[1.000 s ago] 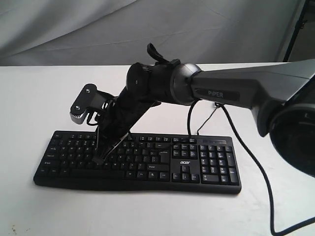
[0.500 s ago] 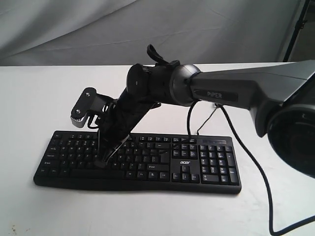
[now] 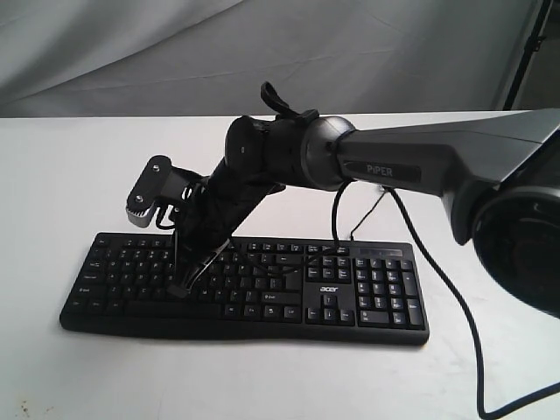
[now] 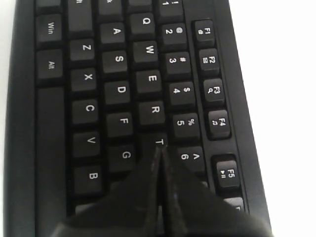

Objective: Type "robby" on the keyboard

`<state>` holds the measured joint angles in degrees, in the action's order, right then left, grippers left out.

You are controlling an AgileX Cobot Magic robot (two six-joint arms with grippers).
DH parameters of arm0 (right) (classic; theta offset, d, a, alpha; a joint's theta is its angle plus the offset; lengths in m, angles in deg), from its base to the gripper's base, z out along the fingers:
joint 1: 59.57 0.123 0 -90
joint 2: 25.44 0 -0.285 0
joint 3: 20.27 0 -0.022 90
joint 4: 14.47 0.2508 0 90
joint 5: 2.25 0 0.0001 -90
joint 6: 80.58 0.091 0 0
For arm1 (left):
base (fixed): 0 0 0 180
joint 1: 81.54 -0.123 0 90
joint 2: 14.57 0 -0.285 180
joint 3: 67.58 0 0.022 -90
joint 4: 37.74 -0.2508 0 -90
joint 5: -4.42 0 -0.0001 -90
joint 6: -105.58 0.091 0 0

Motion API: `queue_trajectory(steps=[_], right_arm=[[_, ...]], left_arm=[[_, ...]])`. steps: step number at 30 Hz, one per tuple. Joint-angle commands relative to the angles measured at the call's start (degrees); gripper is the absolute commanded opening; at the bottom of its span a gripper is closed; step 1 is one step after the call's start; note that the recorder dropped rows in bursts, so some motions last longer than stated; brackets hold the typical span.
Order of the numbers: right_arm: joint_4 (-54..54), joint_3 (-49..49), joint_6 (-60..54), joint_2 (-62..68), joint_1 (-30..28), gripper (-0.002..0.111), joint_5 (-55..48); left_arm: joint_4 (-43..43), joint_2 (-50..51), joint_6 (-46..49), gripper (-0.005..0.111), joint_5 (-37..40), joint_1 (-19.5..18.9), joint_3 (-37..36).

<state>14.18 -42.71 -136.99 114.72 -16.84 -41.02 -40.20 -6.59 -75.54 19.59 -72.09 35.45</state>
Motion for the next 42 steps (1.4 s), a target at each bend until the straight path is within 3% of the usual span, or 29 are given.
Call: queue_trajectory(steps=[1,42], right_arm=[[0.02,-0.40,-0.51,0.00,-0.21,0.000,0.33],[-0.20,-0.40,-1.45,0.00,-0.21,0.000,1.19]], left_arm=[[-0.27,-0.20,-0.16,0.000,-0.31,0.36,-0.25],[-0.27,-0.20,-0.16,0.000,-0.31,0.36,-0.25]])
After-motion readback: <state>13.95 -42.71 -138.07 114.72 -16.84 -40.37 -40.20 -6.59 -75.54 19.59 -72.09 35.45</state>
